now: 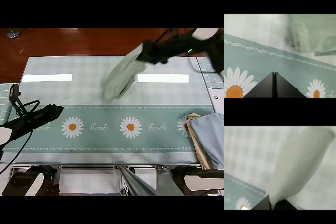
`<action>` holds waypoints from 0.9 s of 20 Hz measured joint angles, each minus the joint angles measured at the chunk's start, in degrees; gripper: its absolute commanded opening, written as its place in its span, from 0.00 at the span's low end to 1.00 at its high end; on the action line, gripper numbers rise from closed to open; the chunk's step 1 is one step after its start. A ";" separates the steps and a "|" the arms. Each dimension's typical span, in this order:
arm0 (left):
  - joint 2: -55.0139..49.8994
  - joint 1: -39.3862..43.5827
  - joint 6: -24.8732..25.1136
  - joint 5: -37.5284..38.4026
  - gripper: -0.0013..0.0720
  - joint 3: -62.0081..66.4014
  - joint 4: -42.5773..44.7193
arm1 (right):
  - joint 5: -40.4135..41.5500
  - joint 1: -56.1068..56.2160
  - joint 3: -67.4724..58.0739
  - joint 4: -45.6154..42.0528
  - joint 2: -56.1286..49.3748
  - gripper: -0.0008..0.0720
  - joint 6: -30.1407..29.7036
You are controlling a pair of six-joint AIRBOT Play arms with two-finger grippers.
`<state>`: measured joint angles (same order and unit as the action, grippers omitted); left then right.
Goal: Fold the shirts.
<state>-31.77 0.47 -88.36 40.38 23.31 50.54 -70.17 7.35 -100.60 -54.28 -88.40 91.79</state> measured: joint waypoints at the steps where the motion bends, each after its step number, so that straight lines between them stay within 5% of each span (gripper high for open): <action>1: -0.02 0.00 0.00 -0.22 0.05 0.00 -0.04 | -2.38 -1.97 -4.59 -2.51 0.02 0.04 1.77; 11: -0.02 0.00 0.00 -1.09 0.05 0.00 -2.38 | -27.12 -26.10 -13.38 -22.67 10.64 0.04 11.41; 18: 0.00 0.00 0.46 -1.29 0.05 0.00 -2.58 | -34.84 -45.59 10.27 -37.57 29.62 0.04 11.56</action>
<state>-31.77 0.47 -87.90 39.09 23.31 47.97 -105.01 -38.24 -90.32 -91.85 -58.78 103.35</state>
